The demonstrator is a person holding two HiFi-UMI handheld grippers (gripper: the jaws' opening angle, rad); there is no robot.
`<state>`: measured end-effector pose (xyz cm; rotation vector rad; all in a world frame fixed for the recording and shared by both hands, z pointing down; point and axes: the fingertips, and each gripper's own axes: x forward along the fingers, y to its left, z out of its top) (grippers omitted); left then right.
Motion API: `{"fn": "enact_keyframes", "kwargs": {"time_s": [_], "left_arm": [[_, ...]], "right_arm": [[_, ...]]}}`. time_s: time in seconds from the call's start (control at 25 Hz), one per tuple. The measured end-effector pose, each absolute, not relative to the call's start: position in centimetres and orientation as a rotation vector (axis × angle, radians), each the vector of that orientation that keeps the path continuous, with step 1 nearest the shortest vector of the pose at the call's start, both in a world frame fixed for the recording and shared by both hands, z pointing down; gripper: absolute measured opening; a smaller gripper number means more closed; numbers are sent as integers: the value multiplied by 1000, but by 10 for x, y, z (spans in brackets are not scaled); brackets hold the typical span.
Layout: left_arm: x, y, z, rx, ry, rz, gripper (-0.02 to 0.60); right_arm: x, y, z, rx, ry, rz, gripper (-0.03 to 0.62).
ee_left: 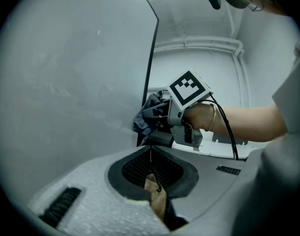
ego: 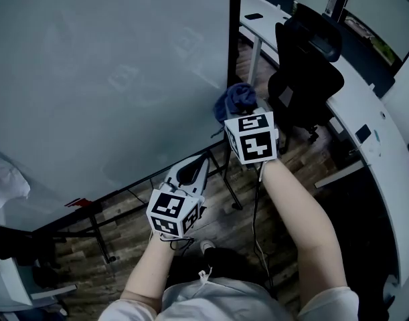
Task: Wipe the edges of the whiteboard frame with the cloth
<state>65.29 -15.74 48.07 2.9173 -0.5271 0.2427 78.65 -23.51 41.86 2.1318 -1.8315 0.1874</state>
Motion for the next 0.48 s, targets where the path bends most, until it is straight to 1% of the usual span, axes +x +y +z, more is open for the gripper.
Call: {"fn": "enact_keyframes", "kwargs": {"time_s": [0.48], "left_arm": [[643,-169,569,2786,-562,396,20]], "right_arm": [[792,-233,543,2050,-1773,433,72]]}}
